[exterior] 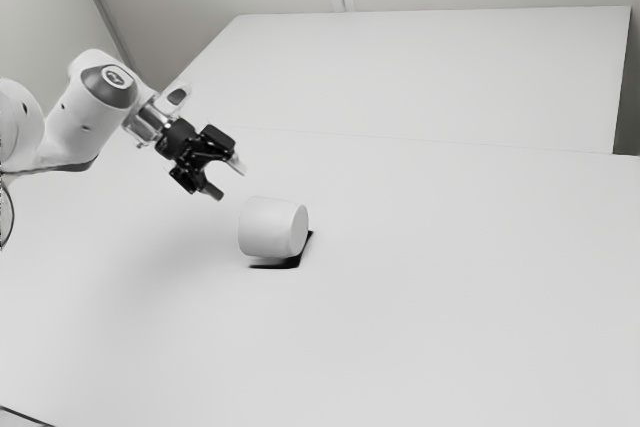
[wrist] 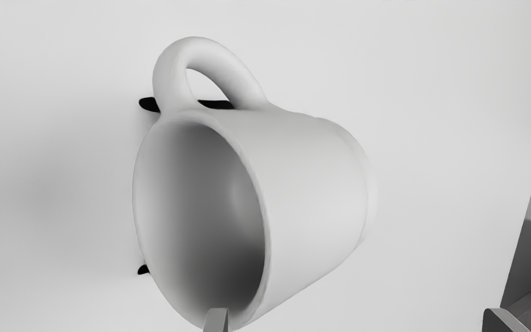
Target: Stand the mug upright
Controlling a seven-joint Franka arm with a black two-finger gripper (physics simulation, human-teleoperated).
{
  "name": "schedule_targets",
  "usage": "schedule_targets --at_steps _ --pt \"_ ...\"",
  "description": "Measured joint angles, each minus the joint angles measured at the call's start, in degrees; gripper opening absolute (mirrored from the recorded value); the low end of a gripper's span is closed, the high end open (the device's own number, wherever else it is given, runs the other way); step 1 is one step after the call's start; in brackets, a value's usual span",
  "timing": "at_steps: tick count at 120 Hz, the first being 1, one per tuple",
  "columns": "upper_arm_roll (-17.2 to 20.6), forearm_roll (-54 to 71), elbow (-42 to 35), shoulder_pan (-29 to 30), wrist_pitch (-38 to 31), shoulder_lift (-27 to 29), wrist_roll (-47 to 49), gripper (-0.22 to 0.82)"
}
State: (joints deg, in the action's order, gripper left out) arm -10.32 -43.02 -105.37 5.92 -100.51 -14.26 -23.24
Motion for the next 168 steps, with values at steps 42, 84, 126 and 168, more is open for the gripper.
schedule_targets --at_steps 42,84,126,168 --pt "0.0 -11.1 -4.7 0.3 -1.2 -3.7 -9.1 0.60" --pt "0.2 -20.0 -6.1 1.6 2.6 -5.8 -17.1 0.18" --pt "0.5 -20.9 -6.0 1.5 3.6 -5.2 -21.4 -0.14" --pt "5.2 -3.6 -4.2 1.2 -0.6 5.5 -17.7 -0.18"
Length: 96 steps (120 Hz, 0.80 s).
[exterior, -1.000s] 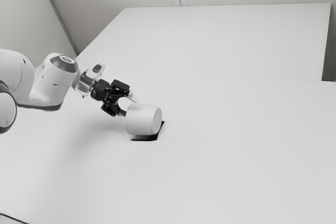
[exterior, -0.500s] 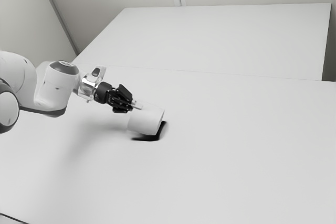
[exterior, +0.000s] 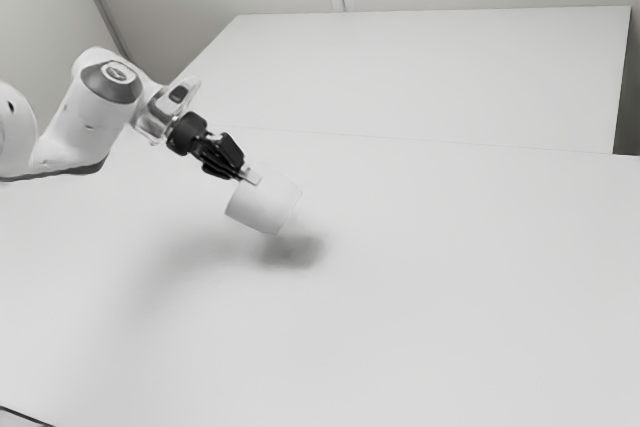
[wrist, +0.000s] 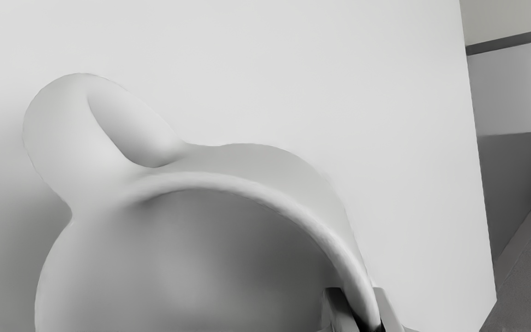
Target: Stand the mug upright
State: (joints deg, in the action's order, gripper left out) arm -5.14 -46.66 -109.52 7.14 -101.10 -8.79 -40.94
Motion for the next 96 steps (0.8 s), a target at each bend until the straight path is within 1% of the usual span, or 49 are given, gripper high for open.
schedule_targets --at_steps 16,37,47,69,88,96 --pt "2.4 14.3 0.6 0.1 -3.2 1.6 3.9 -0.18" --pt "7.5 32.6 0.2 0.0 -8.2 2.4 10.1 -0.18" --pt "8.8 39.2 -0.7 -0.3 -11.0 2.4 12.9 -0.18" --pt "10.1 47.5 -5.4 -0.1 -19.3 1.8 18.1 -0.18" --pt "10.3 50.5 -7.1 -0.3 -23.3 1.2 21.6 -0.18" --pt "10.3 50.9 -8.7 -0.4 -25.0 1.1 22.9 -0.13"
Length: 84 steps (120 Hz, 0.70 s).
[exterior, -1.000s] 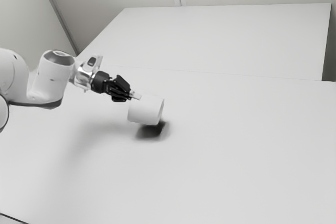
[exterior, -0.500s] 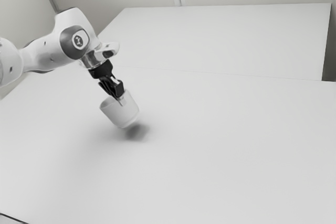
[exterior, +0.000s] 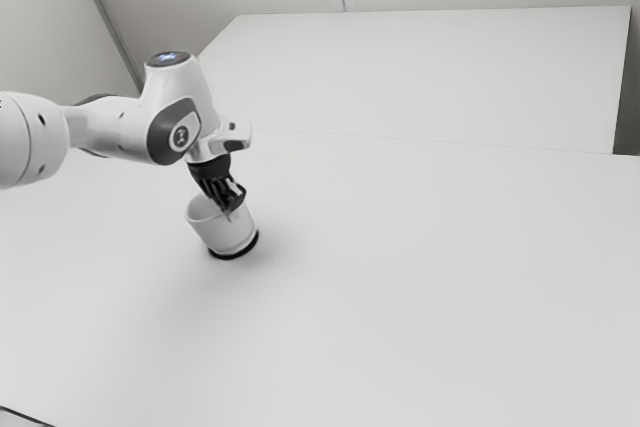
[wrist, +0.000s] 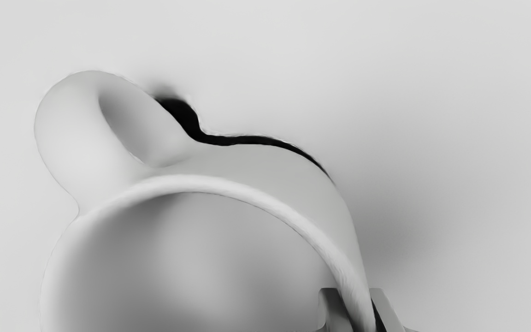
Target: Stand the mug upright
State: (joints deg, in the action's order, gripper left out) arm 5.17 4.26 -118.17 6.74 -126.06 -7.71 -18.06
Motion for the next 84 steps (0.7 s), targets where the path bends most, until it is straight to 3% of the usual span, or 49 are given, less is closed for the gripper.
schedule_targets --at_steps 23,37,55,84 --pt "0.4 -0.1 -1.4 -0.1 -3.1 -0.6 2.4 0.24" --pt "0.7 -0.2 -1.3 0.0 -3.9 0.0 3.6 0.39" --pt "0.9 -1.8 3.2 -0.1 -1.9 2.2 4.5 0.50" --pt "0.7 -5.8 19.7 0.1 10.8 0.9 5.6 0.57"
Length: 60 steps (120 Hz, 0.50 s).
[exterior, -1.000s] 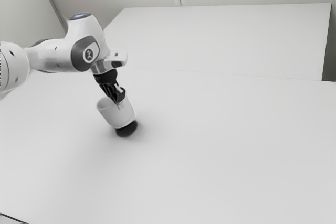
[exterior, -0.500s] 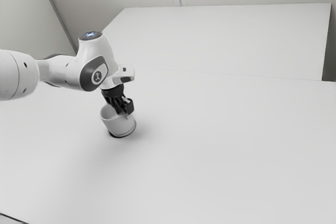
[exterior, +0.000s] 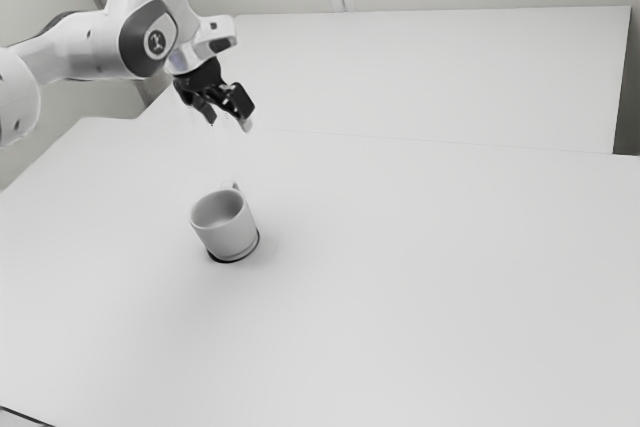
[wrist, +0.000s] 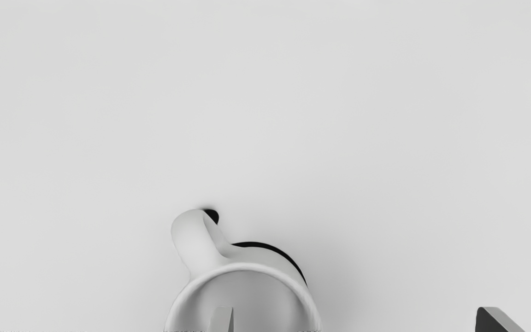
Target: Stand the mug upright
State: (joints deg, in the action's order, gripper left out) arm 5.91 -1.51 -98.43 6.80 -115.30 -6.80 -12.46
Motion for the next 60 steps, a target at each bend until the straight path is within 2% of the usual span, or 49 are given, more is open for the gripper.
schedule_targets --at_steps 14,25,60 --pt "0.0 -0.5 8.8 0.0 7.0 -1.1 0.4 0.59" --pt "0.0 -0.6 12.6 0.0 11.8 -1.2 0.7 0.59" --pt "0.0 -0.9 13.9 0.0 19.0 -1.0 1.3 0.60"
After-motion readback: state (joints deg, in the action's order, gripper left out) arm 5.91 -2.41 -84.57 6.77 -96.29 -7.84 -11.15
